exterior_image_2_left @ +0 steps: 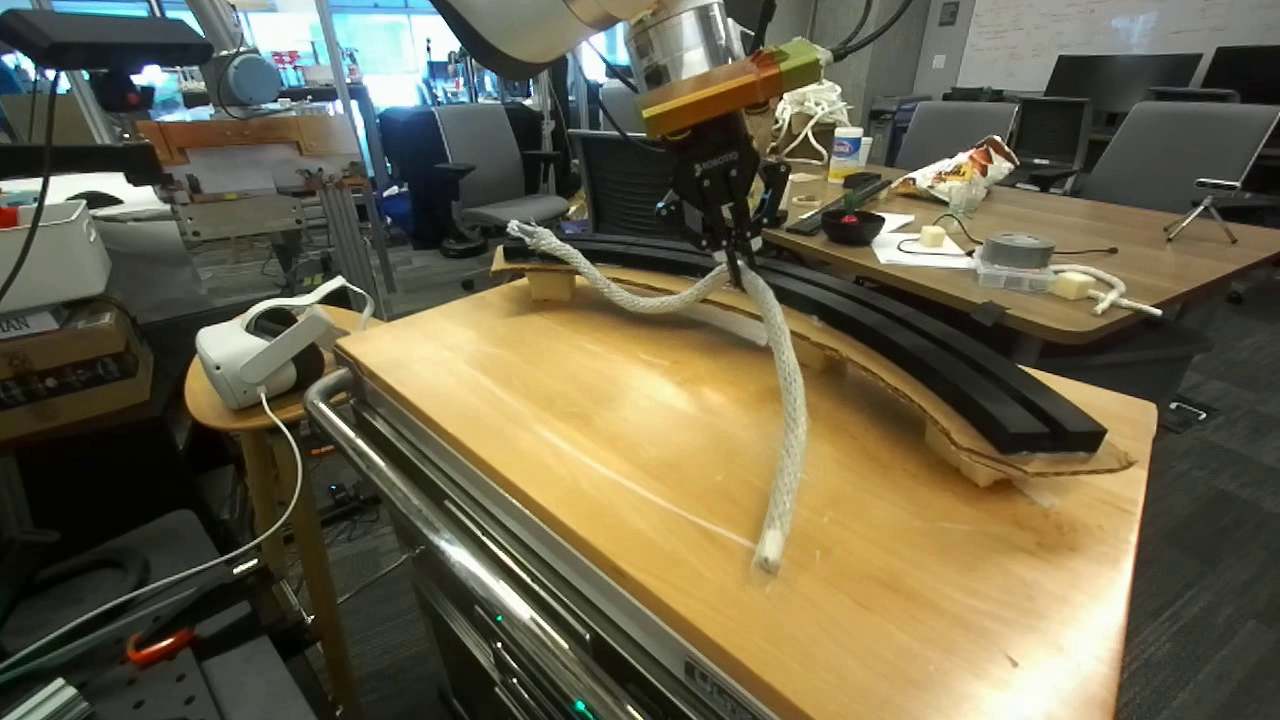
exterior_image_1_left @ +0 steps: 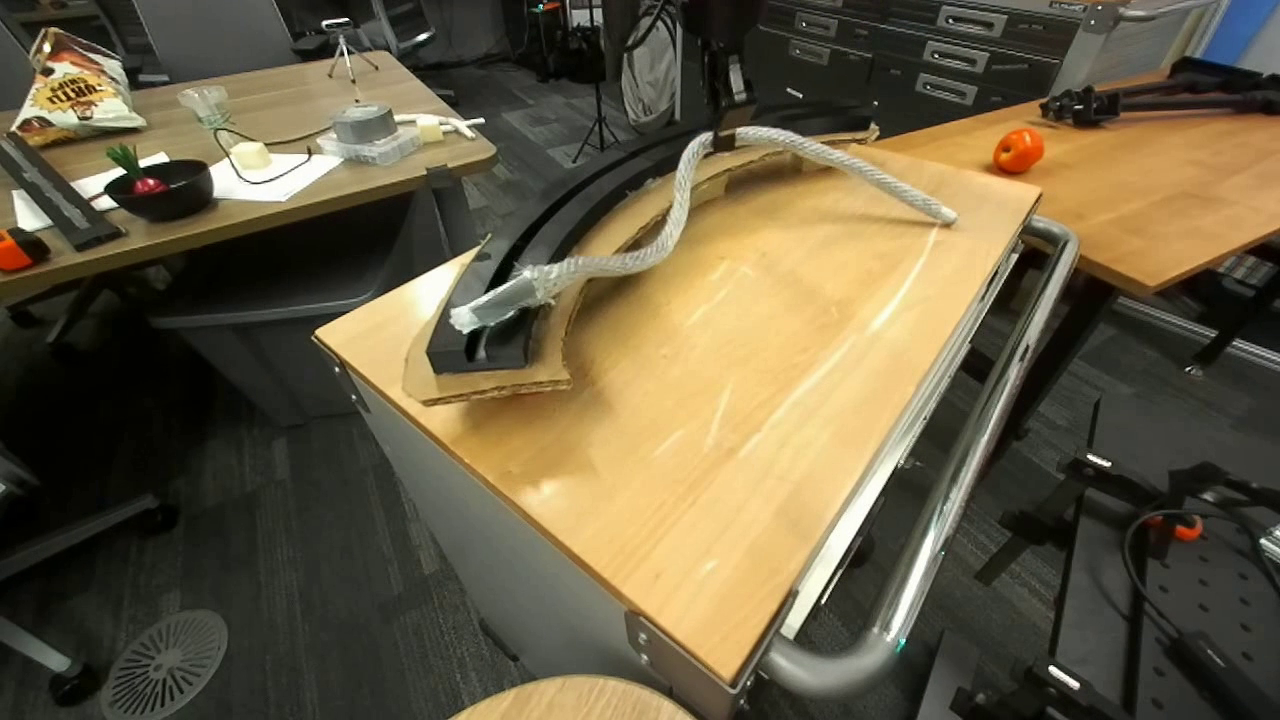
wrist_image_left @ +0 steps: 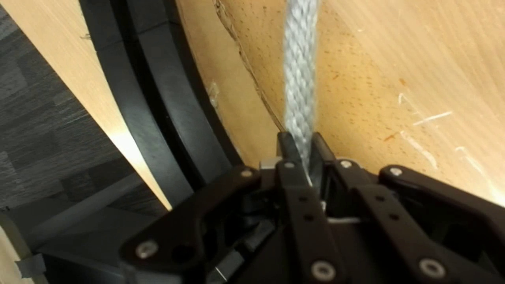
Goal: Put the white rope on the skate
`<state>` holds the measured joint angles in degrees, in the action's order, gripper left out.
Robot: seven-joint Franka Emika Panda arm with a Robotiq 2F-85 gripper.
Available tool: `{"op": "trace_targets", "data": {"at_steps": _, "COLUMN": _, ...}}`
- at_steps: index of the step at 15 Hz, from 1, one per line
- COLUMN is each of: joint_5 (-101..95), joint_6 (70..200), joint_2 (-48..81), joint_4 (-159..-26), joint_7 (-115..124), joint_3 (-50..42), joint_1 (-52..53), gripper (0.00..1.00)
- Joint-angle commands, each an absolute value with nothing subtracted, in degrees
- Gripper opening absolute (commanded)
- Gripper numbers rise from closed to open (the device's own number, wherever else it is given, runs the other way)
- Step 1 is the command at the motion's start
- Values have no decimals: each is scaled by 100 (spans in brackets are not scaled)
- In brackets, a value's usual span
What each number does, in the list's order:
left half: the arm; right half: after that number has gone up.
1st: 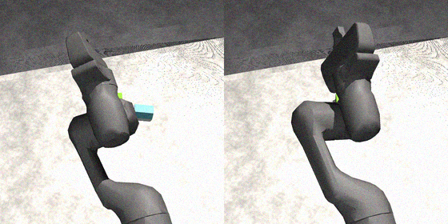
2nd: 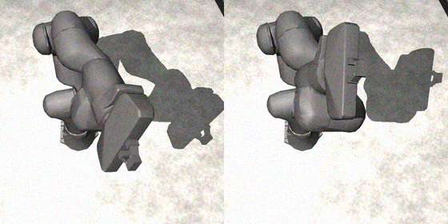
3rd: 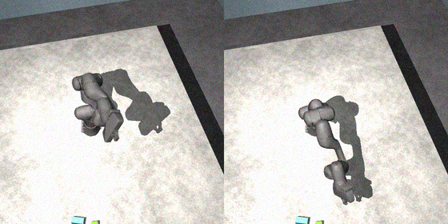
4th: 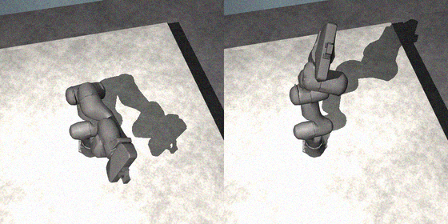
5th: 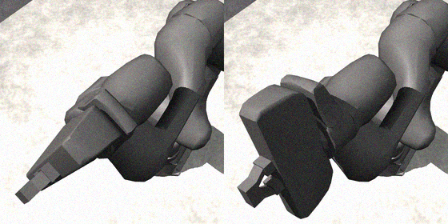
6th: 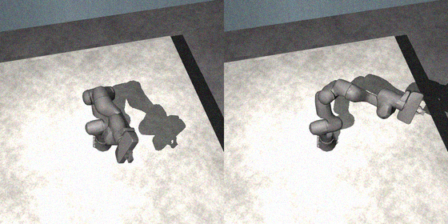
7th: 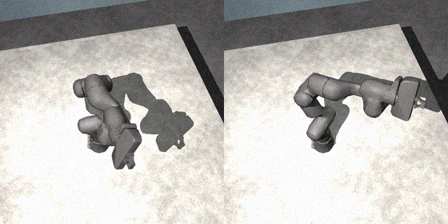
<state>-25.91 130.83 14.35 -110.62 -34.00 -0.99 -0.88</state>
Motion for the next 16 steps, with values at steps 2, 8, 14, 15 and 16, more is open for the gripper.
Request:
{"op": "trace_targets", "data": {"at_steps": 2, "joint_5": -2078, "joint_6": 13183, "joint_2": 1234, "joint_4": -11035, "joint_7": -3383, "joint_3": 8, "joint_1": -198, "gripper": 8}}
{"op": "trace_targets", "data": {"at_steps": 8, "joint_5": -1130, "joint_6": 13449, "joint_2": 1105, "joint_4": -10996, "joint_7": -3405, "joint_3": 79, "joint_1": -276, "gripper": 8}}
{"op": "trace_targets", "data": {"at_steps": 14, "joint_5": -540, "joint_6": 13929, "joint_2": 966, "joint_4": -11057, "joint_7": -3316, "joint_3": 109, "joint_1": -313, "gripper": 8}}
{"op": "trace_targets", "data": {"at_steps": 15, "joint_5": -336, "joint_6": 14009, "joint_2": 921, "joint_4": -11089, "joint_7": -3390, "joint_3": 129, "joint_1": -343, "gripper": 8}}
{"op": "trace_targets", "data": {"at_steps": 16, "joint_5": -146, "joint_6": 14077, "joint_2": 883, "joint_4": -11113, "joint_7": -3453, "joint_3": 145, "joint_1": -366, "gripper": 8}}
